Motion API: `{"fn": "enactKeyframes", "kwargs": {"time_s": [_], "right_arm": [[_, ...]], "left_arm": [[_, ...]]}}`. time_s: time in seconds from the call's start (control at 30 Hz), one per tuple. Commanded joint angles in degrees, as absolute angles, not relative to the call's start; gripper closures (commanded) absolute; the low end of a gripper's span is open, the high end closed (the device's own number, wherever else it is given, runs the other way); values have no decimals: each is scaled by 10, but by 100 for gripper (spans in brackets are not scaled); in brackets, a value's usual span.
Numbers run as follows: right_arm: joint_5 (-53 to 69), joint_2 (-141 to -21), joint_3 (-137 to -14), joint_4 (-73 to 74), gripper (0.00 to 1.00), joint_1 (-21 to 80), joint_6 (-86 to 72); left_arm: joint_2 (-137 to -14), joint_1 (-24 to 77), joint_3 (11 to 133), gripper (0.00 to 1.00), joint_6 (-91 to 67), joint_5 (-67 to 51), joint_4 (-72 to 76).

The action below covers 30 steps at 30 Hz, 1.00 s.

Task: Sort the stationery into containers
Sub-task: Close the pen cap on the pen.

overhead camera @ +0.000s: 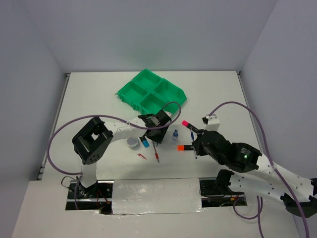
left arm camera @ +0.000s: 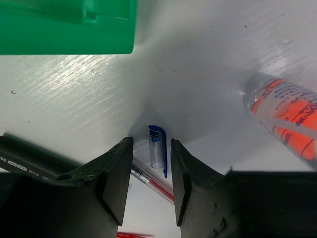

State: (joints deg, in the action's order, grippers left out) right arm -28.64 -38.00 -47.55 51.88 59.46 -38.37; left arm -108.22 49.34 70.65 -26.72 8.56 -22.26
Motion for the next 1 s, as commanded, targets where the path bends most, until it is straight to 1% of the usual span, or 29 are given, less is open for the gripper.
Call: {"fn": "enactKeyframes", "kwargs": {"time_s": [0.0, 0.1, 0.13, 0.2, 0.23, 0.3, 0.5, 0.63, 0.77, 0.97], "right_arm": [[-288, -372, -477, 500, 100, 592, -376], [-288, -370, -477, 499, 100, 594, -376], [-287, -369, -477, 498, 100, 593, -376], [-285, -369, -477, 498, 100, 593, -377], [-283, -367, -476, 497, 100, 593, -376], [-281, -360, -473, 491, 100, 593, -377], [-274, -354, -465, 479, 100, 592, -374], [-272, -352, -452, 457, 100, 592, -371], [-271, -349, -425, 423, 100, 592, -373], [-195, -356, -403, 316, 100, 592, -355]], "left_arm": [[-1092, 497, 714, 52, -257, 76, -217], [-1098, 497, 711, 57, -258, 76, -221], [-1099, 497, 710, 64, -258, 78, -222], [-1107, 497, 709, 74, -260, 78, -228], [-1108, 497, 708, 84, -259, 78, -228], [-1113, 497, 702, 100, -260, 76, -228], [-1102, 497, 687, 100, -269, 61, -207], [-1051, 497, 686, 100, -290, 74, -198], [-996, 497, 700, 100, -328, 134, -209], [-895, 497, 713, 100, -380, 198, -228]]}}
